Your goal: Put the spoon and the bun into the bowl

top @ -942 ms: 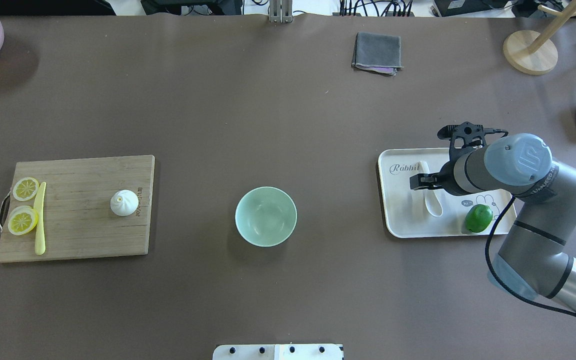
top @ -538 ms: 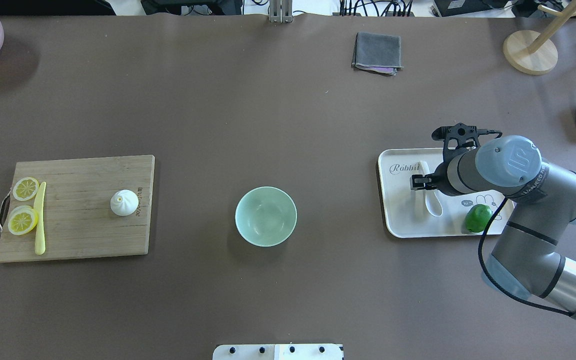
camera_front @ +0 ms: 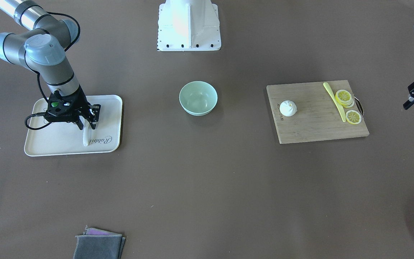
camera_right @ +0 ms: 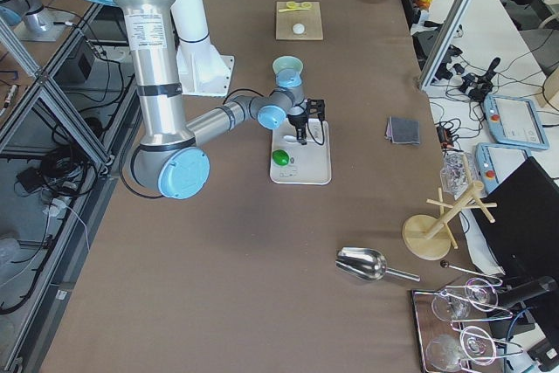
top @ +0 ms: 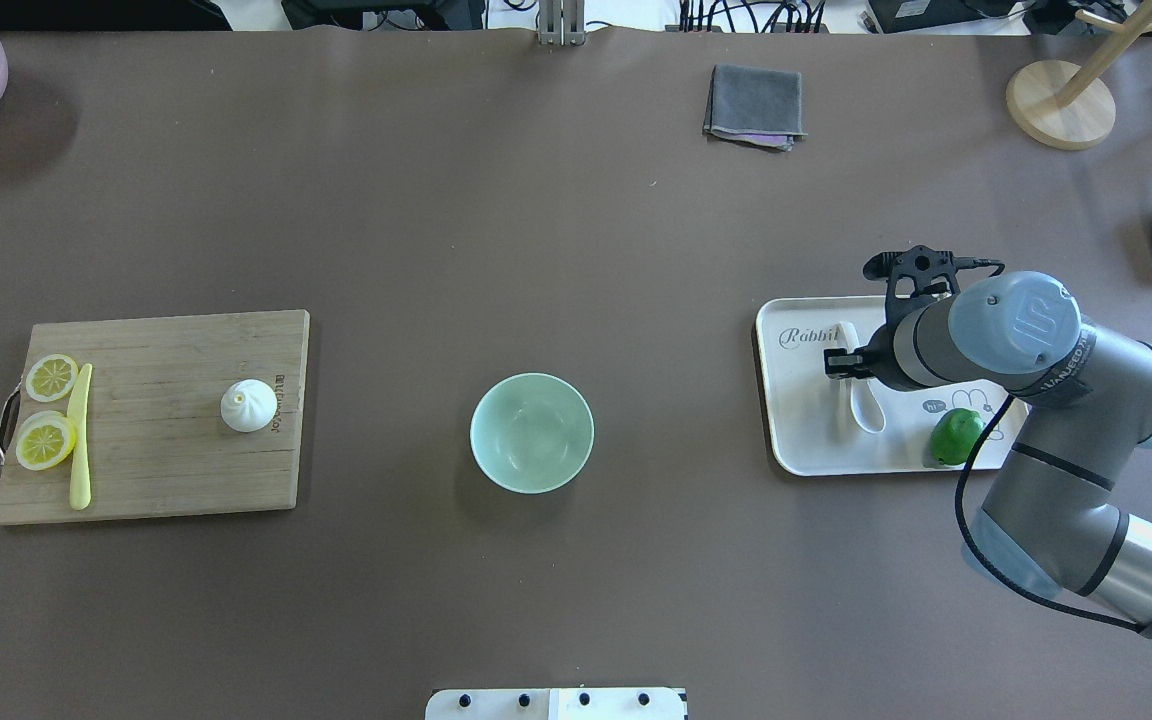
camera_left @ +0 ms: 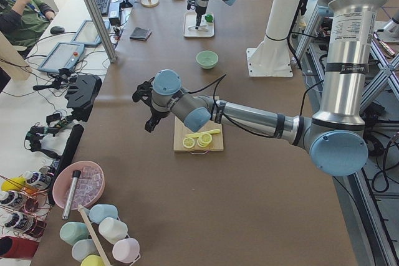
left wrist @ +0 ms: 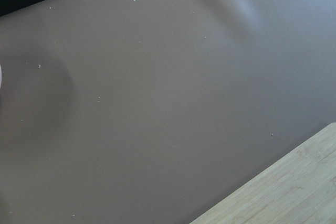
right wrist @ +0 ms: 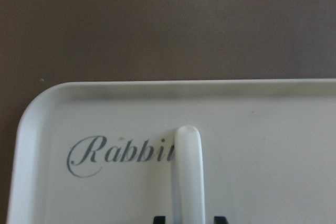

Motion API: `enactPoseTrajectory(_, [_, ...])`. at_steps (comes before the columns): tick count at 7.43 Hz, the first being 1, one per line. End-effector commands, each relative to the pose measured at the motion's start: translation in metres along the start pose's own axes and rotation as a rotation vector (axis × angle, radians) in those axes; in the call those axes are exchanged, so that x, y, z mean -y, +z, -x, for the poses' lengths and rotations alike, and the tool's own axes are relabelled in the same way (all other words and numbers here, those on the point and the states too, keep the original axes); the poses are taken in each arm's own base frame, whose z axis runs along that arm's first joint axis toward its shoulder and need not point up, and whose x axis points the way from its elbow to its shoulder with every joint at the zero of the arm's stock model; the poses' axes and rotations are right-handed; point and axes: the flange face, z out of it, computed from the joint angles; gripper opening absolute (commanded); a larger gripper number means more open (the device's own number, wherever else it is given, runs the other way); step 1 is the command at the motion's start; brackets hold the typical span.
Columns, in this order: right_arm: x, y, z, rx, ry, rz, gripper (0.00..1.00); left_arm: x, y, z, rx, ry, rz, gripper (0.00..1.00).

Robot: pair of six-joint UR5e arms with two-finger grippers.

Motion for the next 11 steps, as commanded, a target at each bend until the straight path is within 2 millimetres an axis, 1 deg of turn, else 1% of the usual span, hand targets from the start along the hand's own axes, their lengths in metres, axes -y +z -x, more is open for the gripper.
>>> enactPoseTrajectory(1, [0.000, -0.001, 0.001, 0.000, 0.006, -0.002, 0.00, 0.000, -0.001, 0.000, 0.000, 0.000, -0.001, 0.98])
enactPoseTrajectory(2, [0.005, -0.008, 0.012, 0.002, 0.009, -0.002, 0.00, 0.000, 0.000, -0.001, -0.001, 0.002, -0.001, 0.98])
enactPoseTrajectory(3, [0.016, -0.025, 0.040, -0.021, 0.053, 0.007, 0.00, -0.001, -0.001, 0.000, 0.000, -0.001, -0.001, 0.98])
enactPoseTrajectory(4, [0.030, -0.041, 0.078, -0.035, 0.161, 0.013, 0.00, -0.001, 0.001, 0.000, 0.000, -0.003, 0.002, 0.98])
enactPoseTrajectory(5, [0.036, -0.055, 0.118, -0.023, 0.280, 0.011, 0.00, -0.001, 0.001, 0.001, 0.001, -0.004, 0.002, 0.98])
enactPoseTrajectory(6, [0.034, -0.071, 0.172, -0.035, 0.379, -0.009, 0.00, -0.001, 0.002, 0.002, 0.000, -0.006, 0.004, 0.98])
enactPoseTrajectory(7, [0.021, -0.084, 0.229, -0.061, 0.484, -0.029, 0.00, -0.001, 0.002, 0.002, 0.000, -0.006, 0.004, 0.98])
enactPoseTrajectory(8, [0.001, -0.094, 0.275, -0.085, 0.551, -0.050, 0.00, -0.002, 0.003, 0.003, 0.000, -0.010, 0.007, 0.98])
enactPoseTrajectory(9, [-0.011, -0.101, 0.316, -0.096, 0.637, -0.073, 0.00, -0.003, 0.004, 0.004, 0.001, -0.009, 0.008, 0.98])
enactPoseTrajectory(10, [-0.017, -0.096, 0.352, -0.104, 0.698, -0.103, 0.00, -0.002, 0.003, 0.003, -0.001, -0.006, 0.001, 0.98])
enactPoseTrajectory(11, [-0.027, -0.082, 0.380, -0.125, 0.737, -0.140, 0.00, -0.002, 0.004, 0.004, 0.000, -0.007, 0.002, 0.98])
